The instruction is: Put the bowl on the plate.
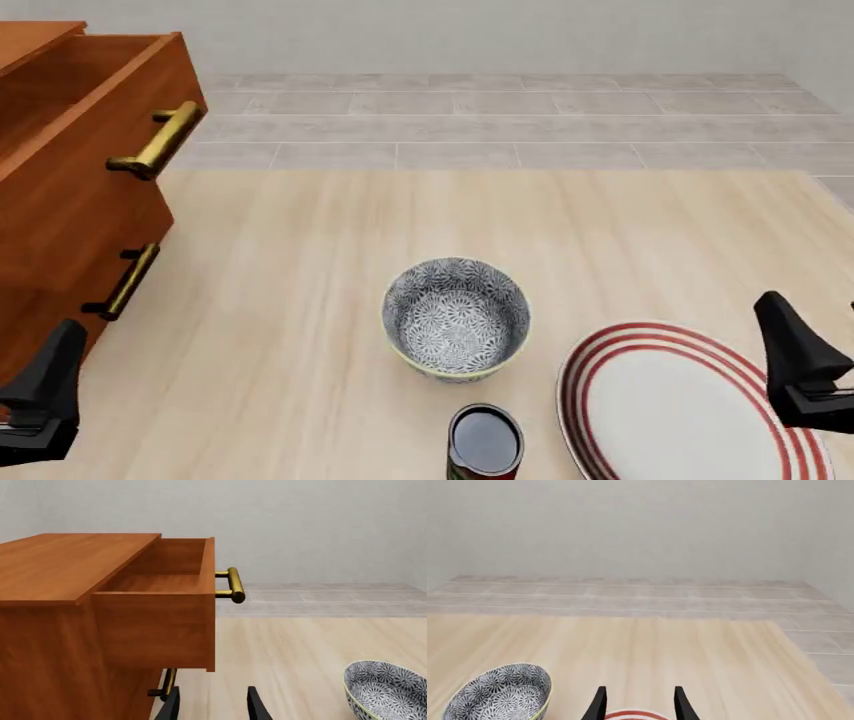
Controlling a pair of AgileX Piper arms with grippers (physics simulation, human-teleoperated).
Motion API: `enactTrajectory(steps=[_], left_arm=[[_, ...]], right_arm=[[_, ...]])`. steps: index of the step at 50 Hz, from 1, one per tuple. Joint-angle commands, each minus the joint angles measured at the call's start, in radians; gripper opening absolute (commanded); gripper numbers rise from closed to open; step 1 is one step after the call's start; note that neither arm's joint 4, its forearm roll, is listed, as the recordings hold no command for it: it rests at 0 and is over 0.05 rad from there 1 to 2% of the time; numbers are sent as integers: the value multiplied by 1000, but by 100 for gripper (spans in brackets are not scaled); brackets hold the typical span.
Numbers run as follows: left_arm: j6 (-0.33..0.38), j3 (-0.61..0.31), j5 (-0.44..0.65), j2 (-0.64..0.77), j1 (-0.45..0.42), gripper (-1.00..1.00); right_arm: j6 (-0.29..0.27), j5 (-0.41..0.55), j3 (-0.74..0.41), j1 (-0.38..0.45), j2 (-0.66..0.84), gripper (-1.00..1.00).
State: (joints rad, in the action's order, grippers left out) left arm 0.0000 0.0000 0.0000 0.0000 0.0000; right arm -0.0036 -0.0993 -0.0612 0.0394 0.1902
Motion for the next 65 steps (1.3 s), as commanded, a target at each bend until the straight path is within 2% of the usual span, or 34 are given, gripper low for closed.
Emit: enactTrajectory(steps=[1,8,9,10,11,12,14,20,22,23,24,29,33,38,42,46,53,55,56,60,61,62,64,65], left_arm=[[0,0,0,0,0,100],[0,0,0,0,0,100],[0,0,0,0,0,100],[0,0,0,0,0,100],[0,0,0,0,0,100],[0,0,0,0,0,100],[0,0,0,0,0,100],[0,0,0,0,0,100],[0,0,0,0,0,100],[0,0,0,0,0,100],[0,0,0,0,0,100],[0,0,0,0,0,100],[0,0,0,0,0,100],[0,0,0,0,0,100],[0,0,0,0,0,100],[0,0,0,0,0,100],[0,0,0,0,0,100],[0,0,0,0,0,100],[0,0,0,0,0,100],[0,0,0,0,0,100],[0,0,0,0,0,100],[0,0,0,0,0,100],[0,0,0,0,0,100],[0,0,0,0,0,100]], right_arm=[[2,-67,-100,27,150,100],[-7,-101,-149,60,229,100],[-3,-109,-154,63,245,100],[29,-124,-160,56,260,100],[20,-133,-165,62,286,100],[-22,-141,-174,84,305,100],[2,-144,-196,87,338,100],[-19,-148,-253,141,444,100],[-3,-145,-274,158,485,100],[-52,-144,-283,168,501,100],[-36,-140,-292,176,510,100],[-39,-131,-328,204,580,100],[-8,-109,-362,260,631,100],[4,-77,-386,317,670,100],[14,-60,-397,334,688,100],[71,-23,-427,383,734,100],[71,8,-464,417,788,100],[95,21,-479,438,808,100],[74,26,-486,436,823,100],[101,25,-513,431,862,100],[134,31,-516,456,884,100],[82,42,-525,465,910,100],[104,52,-534,475,930,100],[97,57,-541,475,942,100]])
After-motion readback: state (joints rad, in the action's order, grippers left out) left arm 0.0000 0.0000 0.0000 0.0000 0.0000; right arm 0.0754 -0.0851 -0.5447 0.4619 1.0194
